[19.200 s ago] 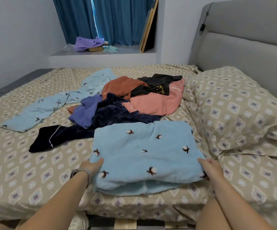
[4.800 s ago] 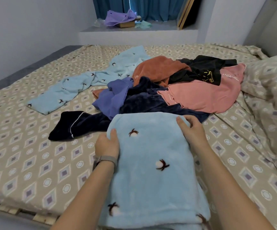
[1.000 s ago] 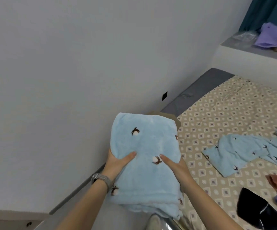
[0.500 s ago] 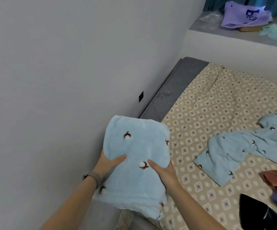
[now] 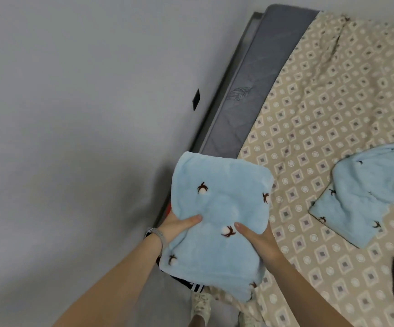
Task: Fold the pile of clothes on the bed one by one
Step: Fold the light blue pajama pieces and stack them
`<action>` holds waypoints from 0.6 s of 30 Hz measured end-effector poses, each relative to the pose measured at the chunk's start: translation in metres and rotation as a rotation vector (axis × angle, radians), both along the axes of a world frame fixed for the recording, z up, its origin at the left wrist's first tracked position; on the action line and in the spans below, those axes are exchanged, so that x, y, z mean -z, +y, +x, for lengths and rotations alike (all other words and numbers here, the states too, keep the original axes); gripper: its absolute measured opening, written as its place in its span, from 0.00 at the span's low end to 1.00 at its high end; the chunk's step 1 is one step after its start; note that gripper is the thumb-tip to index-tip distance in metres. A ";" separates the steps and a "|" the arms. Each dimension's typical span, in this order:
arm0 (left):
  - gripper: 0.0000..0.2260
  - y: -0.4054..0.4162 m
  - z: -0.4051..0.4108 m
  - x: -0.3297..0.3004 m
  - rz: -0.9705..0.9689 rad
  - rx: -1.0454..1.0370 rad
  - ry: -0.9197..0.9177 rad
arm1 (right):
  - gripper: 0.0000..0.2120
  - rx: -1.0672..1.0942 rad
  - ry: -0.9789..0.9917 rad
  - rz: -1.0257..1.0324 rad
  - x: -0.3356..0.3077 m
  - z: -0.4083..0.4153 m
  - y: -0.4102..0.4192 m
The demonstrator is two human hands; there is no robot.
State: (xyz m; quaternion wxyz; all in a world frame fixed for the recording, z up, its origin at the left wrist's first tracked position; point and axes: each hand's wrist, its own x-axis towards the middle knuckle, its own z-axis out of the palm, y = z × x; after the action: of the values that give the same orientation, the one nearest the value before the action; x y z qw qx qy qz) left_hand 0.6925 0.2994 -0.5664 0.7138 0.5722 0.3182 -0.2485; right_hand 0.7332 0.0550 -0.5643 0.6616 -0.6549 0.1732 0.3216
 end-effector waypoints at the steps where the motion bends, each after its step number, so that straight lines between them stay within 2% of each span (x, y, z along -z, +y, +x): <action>1: 0.33 0.003 0.000 0.000 -0.014 0.016 0.016 | 0.35 -0.034 0.006 0.010 -0.002 0.001 -0.001; 3: 0.36 0.005 0.002 -0.006 0.001 0.038 -0.013 | 0.34 -0.088 -0.015 0.012 -0.013 0.004 -0.002; 5: 0.42 0.005 0.007 -0.021 0.143 -0.026 -0.075 | 0.42 -0.052 -0.087 -0.086 -0.023 0.007 -0.004; 7: 0.49 0.005 0.010 -0.044 0.552 -0.016 -0.160 | 0.53 0.054 -0.198 -0.378 -0.035 0.009 -0.008; 8: 0.49 0.003 0.012 -0.055 0.787 0.081 -0.298 | 0.52 0.062 -0.335 -0.505 -0.042 0.010 -0.008; 10: 0.41 -0.014 0.019 -0.062 1.104 0.330 -0.623 | 0.42 -0.075 -0.667 -0.648 -0.051 0.013 0.000; 11: 0.36 -0.028 0.022 -0.058 1.193 0.442 -0.706 | 0.36 -0.203 -0.788 -0.703 -0.052 0.017 0.010; 12: 0.32 -0.043 0.025 -0.050 1.258 0.534 -0.714 | 0.33 -0.321 -0.858 -0.757 -0.050 0.022 0.022; 14: 0.30 -0.070 0.027 -0.031 1.315 0.653 -0.571 | 0.29 -0.466 -0.894 -0.845 -0.035 0.030 0.039; 16: 0.31 -0.078 0.026 -0.005 1.356 0.704 -0.439 | 0.29 -0.566 -0.839 -0.925 -0.009 0.036 0.045; 18: 0.31 -0.075 0.025 0.021 1.379 0.720 -0.391 | 0.30 -0.623 -0.791 -0.970 0.018 0.037 0.045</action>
State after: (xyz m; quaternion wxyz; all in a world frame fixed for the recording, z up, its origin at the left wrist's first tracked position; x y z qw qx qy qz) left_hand 0.7176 0.2245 -0.5876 0.1184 0.9852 0.0651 -0.1059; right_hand 0.7706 0.1001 -0.5825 0.1846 -0.9634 -0.1526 0.1202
